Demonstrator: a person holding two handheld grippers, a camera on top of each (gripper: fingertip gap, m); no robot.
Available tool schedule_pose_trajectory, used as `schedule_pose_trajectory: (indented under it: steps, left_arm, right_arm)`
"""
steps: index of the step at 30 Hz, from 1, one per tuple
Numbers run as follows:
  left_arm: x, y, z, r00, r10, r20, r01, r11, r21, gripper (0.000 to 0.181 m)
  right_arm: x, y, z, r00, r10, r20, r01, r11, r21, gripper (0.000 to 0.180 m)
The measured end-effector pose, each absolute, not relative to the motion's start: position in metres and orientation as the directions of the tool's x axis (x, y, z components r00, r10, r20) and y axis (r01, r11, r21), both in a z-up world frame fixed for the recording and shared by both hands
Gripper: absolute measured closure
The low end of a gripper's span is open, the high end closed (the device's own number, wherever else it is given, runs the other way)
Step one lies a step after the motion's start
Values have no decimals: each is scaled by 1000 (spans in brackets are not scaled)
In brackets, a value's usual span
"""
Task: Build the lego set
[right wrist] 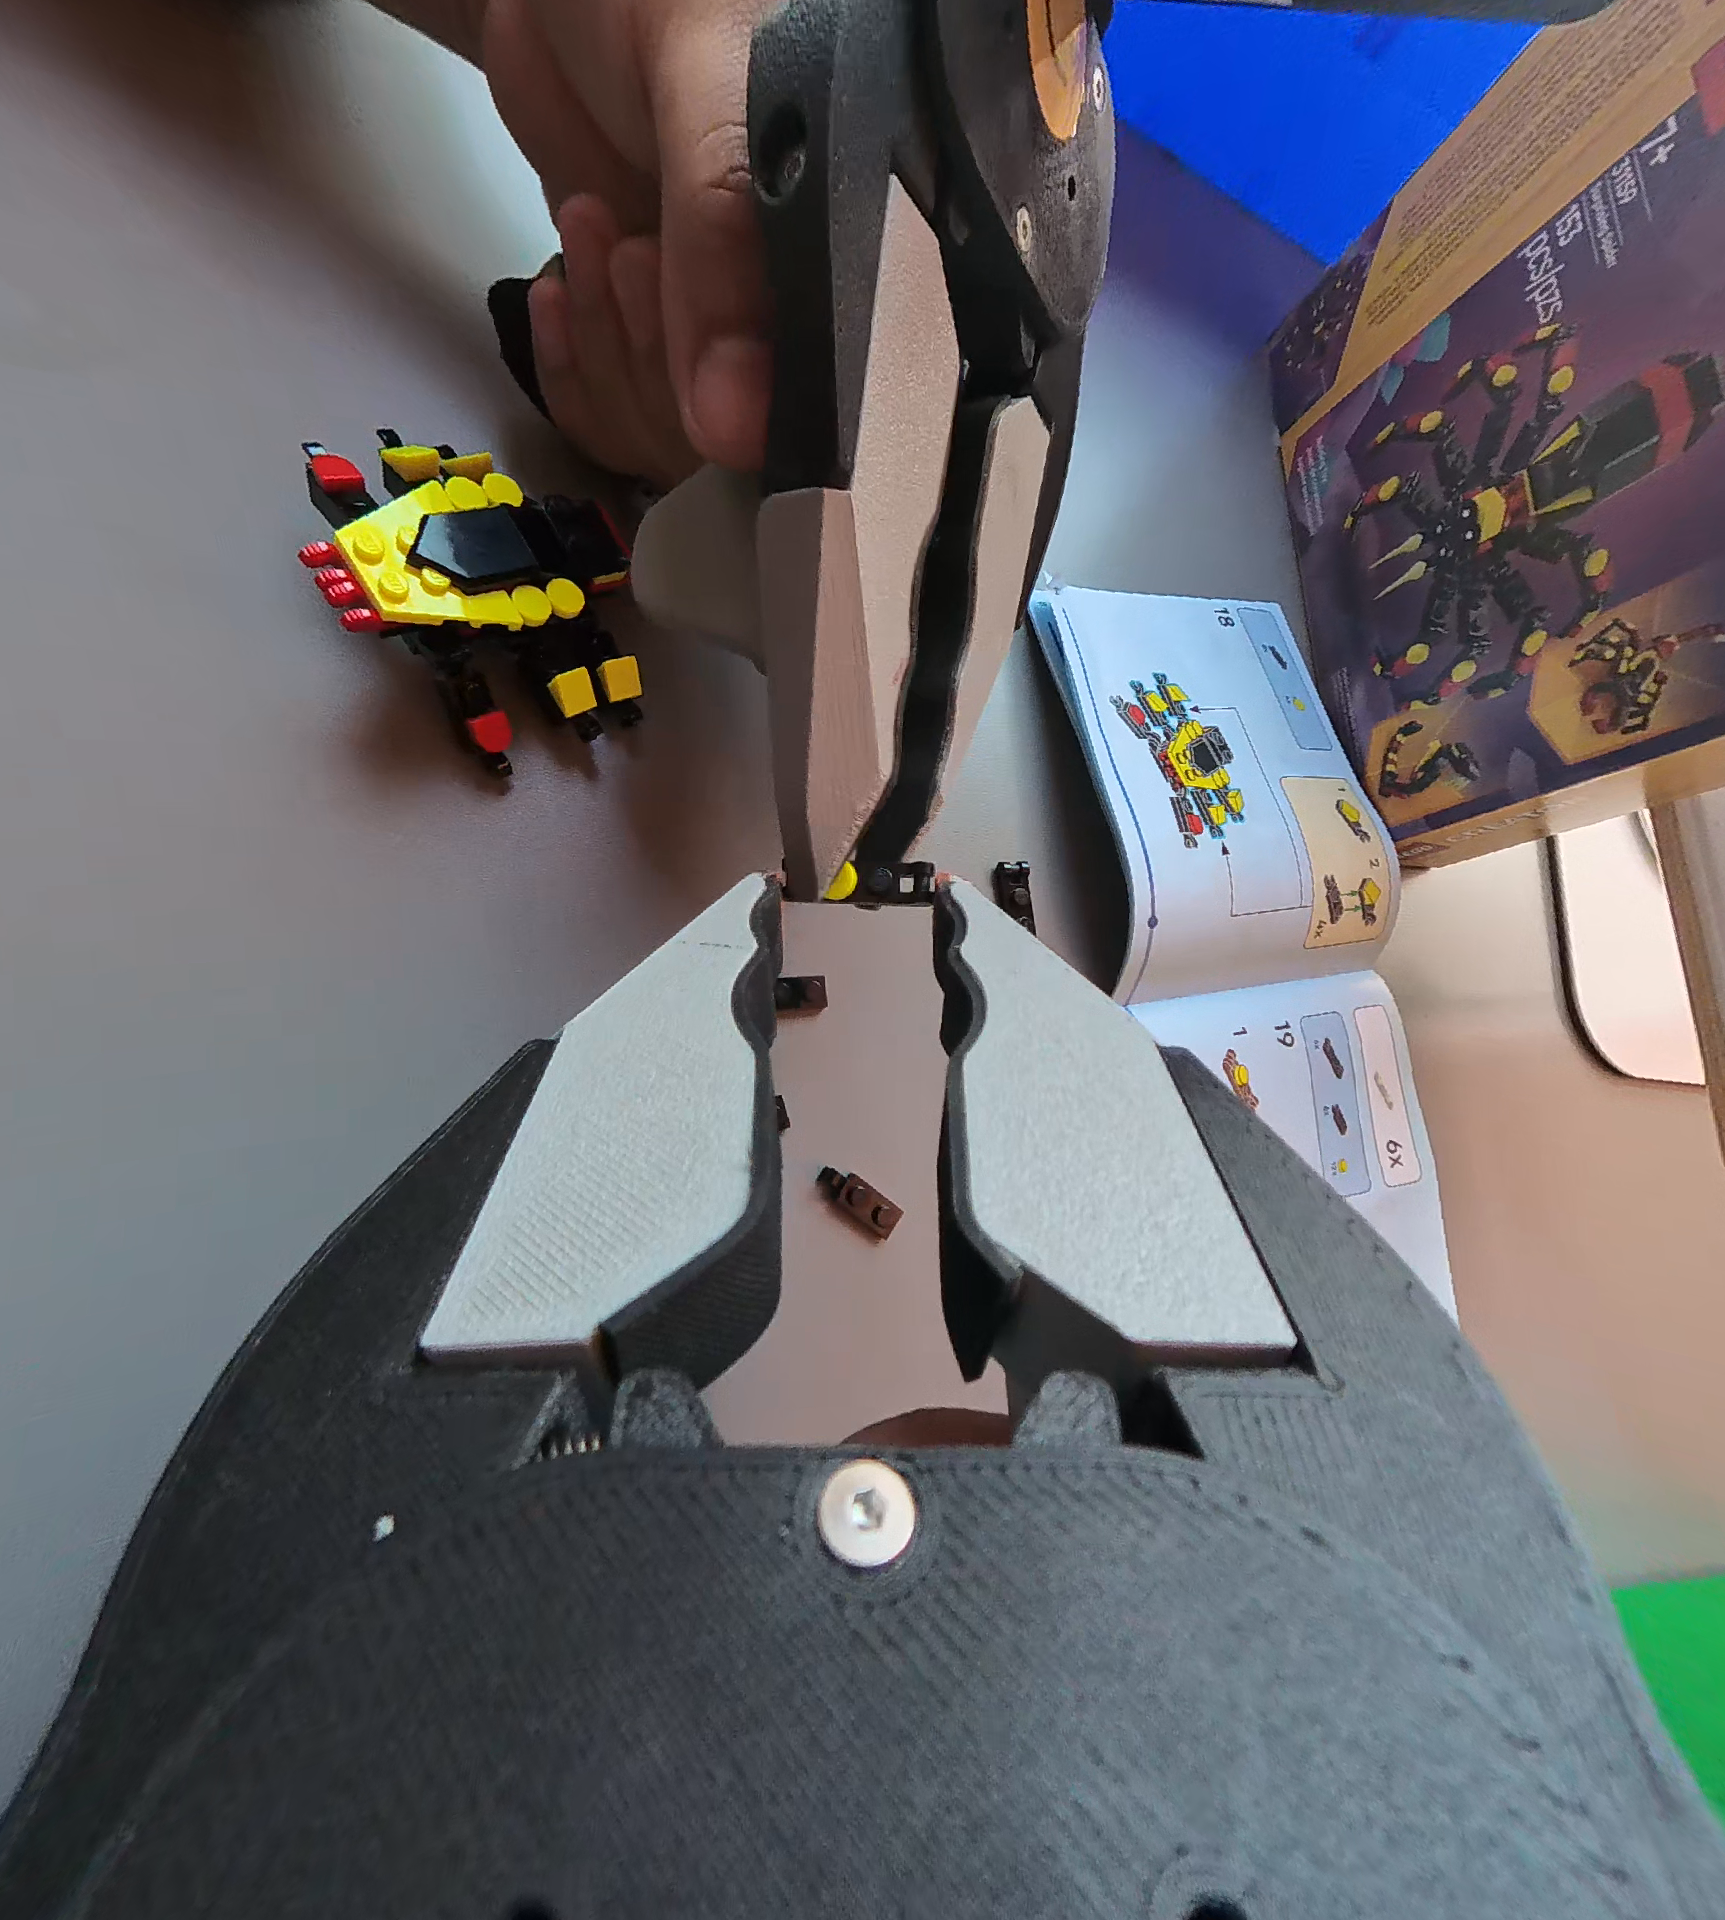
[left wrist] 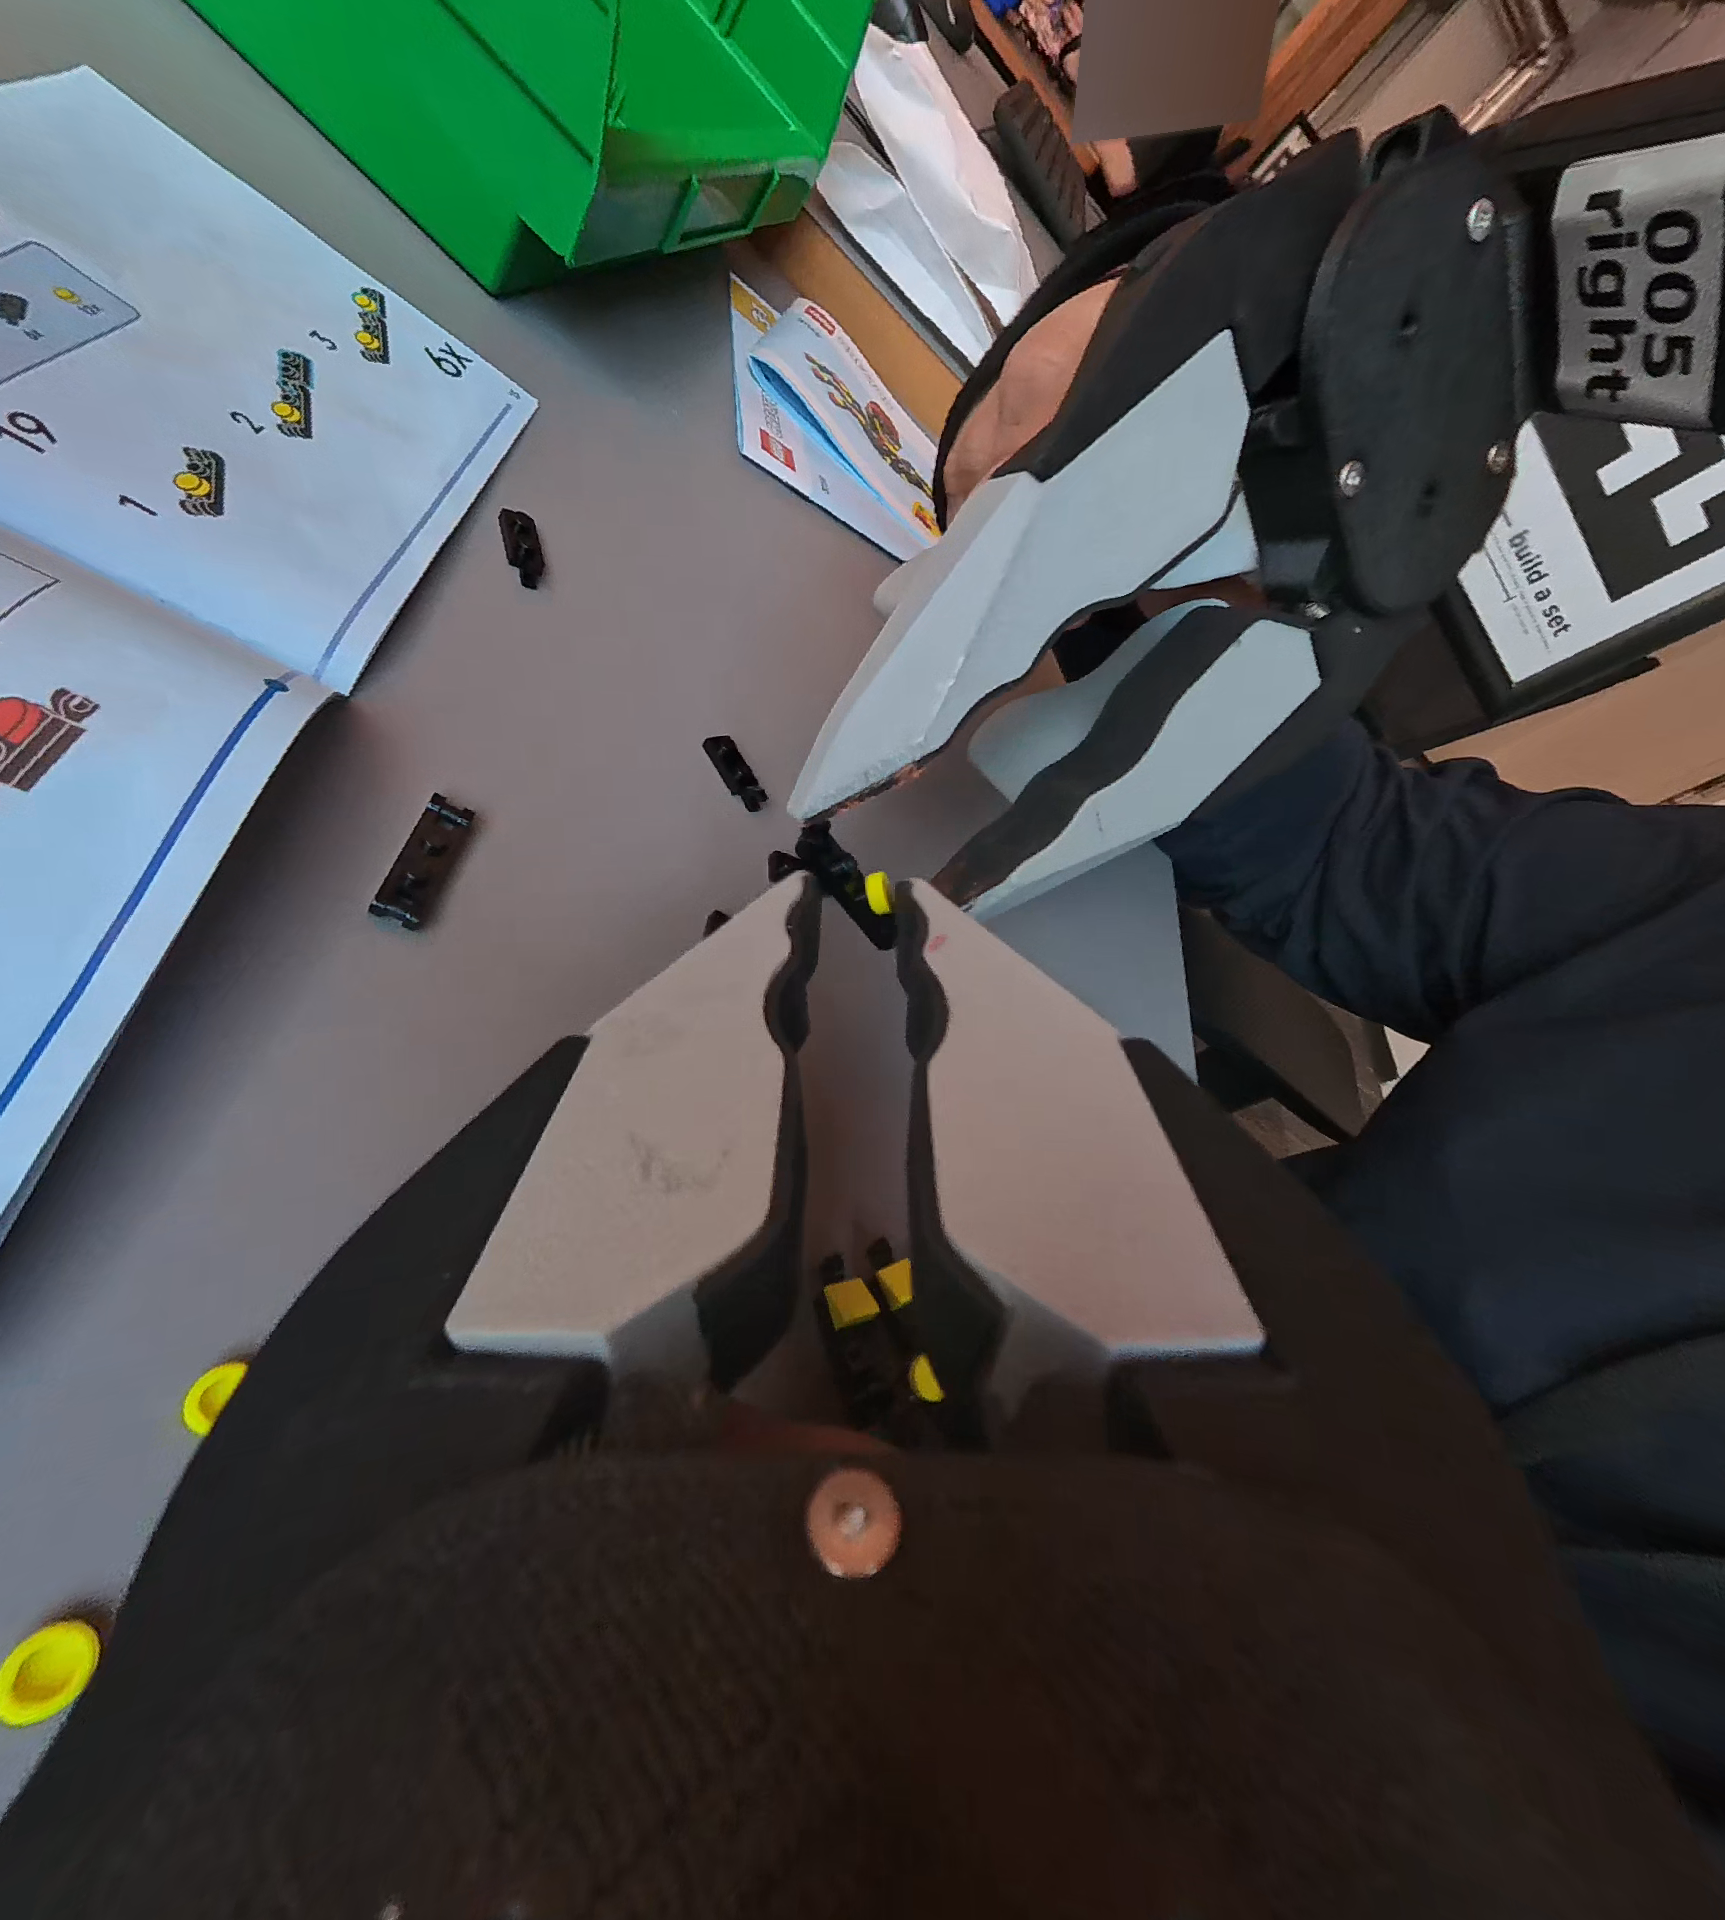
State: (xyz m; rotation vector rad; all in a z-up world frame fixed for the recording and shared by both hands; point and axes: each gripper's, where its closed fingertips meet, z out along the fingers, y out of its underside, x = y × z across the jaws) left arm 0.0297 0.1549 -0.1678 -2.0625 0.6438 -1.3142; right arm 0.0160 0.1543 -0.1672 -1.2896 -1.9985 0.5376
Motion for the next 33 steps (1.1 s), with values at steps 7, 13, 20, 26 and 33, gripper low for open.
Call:
schedule_pose_trajectory:
  steps: [7, 13, 20, 26, 33]
  left_arm:
    - [28, 161, -163, 396, -659, 639, -16, -701, -713, 176]
    - [28, 162, -155, 368, -682, 632, 9, -677, -736, 176]
    - [32, 146, -125, 266, -836, 480, 7, -496, -868, 177]
    - [31, 120, -91, 138, -959, 246, 87, -235, -968, 177]
    - [22, 81, -52, 9, -1000, -6, 273, 9, -962, 177]
  right_arm:
    - [14, 161, -159, -231, 884, 406, 607, 457, -650, 158]
    - [14, 161, -150, -225, 878, 422, 569, 470, -675, 157]
    - [19, 154, -126, -223, 933, 283, 456, 356, -816, 152]
    - [16, 128, -93, -281, 942, 186, 295, 269, -917, 151]
    - [16, 107, -68, -293, 925, 241, 183, 301, -936, 151]
